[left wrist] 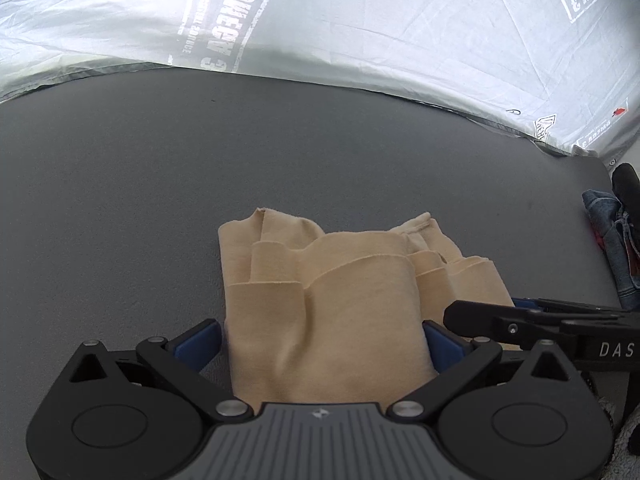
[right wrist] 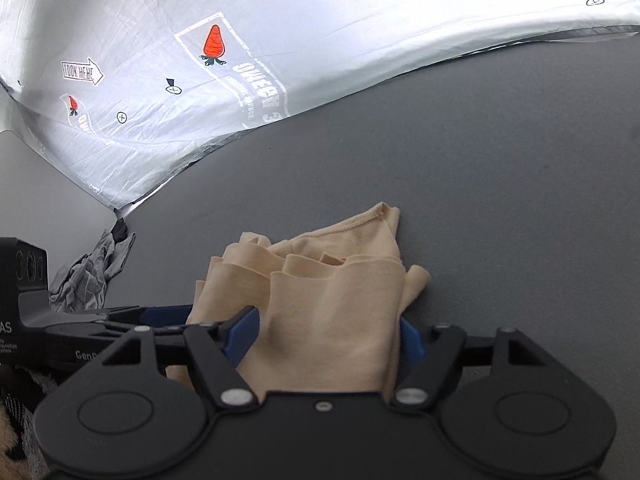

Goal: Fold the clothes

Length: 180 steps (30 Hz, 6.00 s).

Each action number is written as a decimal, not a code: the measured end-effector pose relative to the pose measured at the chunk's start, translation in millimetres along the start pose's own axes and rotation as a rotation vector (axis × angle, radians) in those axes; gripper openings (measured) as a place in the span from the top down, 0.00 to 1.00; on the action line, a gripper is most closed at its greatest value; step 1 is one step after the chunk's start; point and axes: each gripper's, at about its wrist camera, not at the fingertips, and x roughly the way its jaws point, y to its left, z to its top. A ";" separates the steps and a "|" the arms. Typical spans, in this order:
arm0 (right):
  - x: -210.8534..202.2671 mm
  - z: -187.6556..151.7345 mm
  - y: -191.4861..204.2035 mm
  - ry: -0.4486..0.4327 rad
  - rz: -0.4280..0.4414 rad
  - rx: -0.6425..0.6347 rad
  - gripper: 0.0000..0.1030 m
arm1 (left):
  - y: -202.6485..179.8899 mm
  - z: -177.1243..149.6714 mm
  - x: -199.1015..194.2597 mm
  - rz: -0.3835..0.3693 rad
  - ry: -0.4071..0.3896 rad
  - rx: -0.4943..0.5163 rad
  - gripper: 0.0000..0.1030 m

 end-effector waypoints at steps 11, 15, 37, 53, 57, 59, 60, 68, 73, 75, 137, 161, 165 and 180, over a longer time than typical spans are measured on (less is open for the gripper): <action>11.1 20.1 -29.5 -0.019 0.136 0.174 0.31 | 46.6 14.6 6.3 -0.143 -0.035 -0.234 0.30; 13.2 25.4 -21.6 0.015 0.109 0.130 0.31 | 46.6 13.6 8.0 -0.165 -0.041 -0.252 0.41; 22.2 22.0 19.4 0.048 -0.073 -0.077 0.43 | 45.7 12.1 6.9 -0.201 -0.004 -0.259 0.53; -63.6 -22.7 113.9 -0.254 -0.362 -0.259 0.80 | -28.9 -11.7 -99.0 -0.183 -0.278 -0.127 0.78; -115.7 -41.8 145.1 -0.375 -0.432 -0.328 0.81 | -61.4 -19.6 -145.7 -0.226 -0.376 -0.040 0.79; -142.5 -46.3 155.5 -0.437 -0.460 -0.330 0.81 | -71.9 -18.7 -162.2 -0.254 -0.412 -0.010 0.79; -153.6 -47.4 161.7 -0.466 -0.475 -0.328 0.82 | -77.2 -17.0 -170.1 -0.277 -0.430 -0.002 0.79; -239.3 -42.3 182.6 -0.637 -0.648 -0.371 0.83 | -147.3 4.7 -210.9 -0.479 -0.544 0.074 0.80; -308.3 -39.7 156.3 -0.727 -0.733 -0.342 0.83 | -222.1 3.4 -216.5 -0.583 -0.573 0.113 0.80; -337.0 -45.0 138.1 -0.754 -0.760 -0.365 0.83 | -257.8 -1.5 -215.7 -0.596 -0.581 0.120 0.80; -459.8 141.8 -395.3 -0.556 -0.436 -0.053 0.85 | -606.0 152.3 137.7 -0.123 -0.334 0.008 0.93; -517.7 17.2 -156.3 -0.709 -0.141 -0.182 0.00 | -403.0 -105.7 -191.7 -0.035 -0.853 -0.345 0.00; -504.9 -0.6 -117.2 -0.684 -0.116 -0.201 0.00 | -392.9 -129.4 -227.4 0.136 -0.871 -0.246 0.00; -417.2 -127.2 89.8 -0.693 -0.112 -0.131 0.00 | -237.3 -190.1 -347.8 0.278 -0.715 0.072 0.00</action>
